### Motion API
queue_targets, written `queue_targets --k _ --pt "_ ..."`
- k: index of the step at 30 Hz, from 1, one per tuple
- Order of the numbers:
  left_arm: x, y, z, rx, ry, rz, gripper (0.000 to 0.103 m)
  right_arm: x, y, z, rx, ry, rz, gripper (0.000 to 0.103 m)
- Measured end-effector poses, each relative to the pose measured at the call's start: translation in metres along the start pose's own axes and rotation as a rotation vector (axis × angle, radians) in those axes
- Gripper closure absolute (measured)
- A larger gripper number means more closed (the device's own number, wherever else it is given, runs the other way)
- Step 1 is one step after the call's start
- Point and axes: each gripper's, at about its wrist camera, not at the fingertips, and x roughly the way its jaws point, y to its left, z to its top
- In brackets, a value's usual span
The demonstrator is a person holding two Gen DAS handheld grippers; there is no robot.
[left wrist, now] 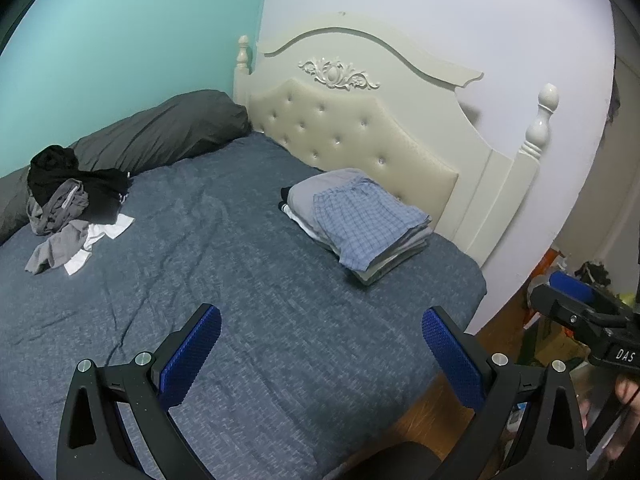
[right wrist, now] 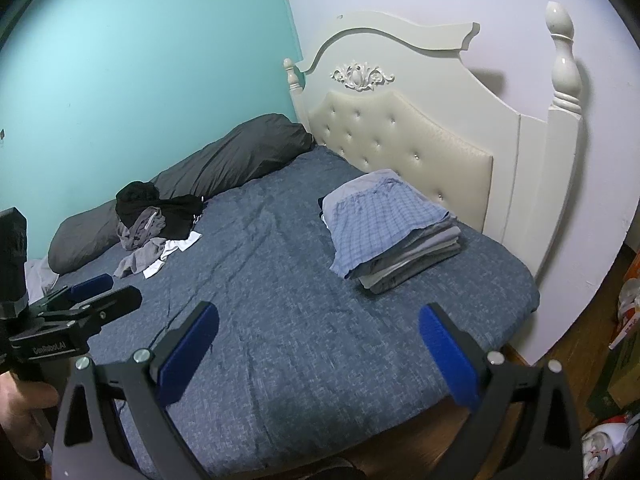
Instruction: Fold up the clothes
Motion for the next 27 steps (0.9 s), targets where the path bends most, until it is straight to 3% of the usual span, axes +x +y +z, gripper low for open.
queue_targets --k 27 --pt "-0.024 -0.002 -0.019 0.023 -0.017 0.026 0.0 -0.02 0.01 -0.022 0.01 -0.006 0.005 0.002"
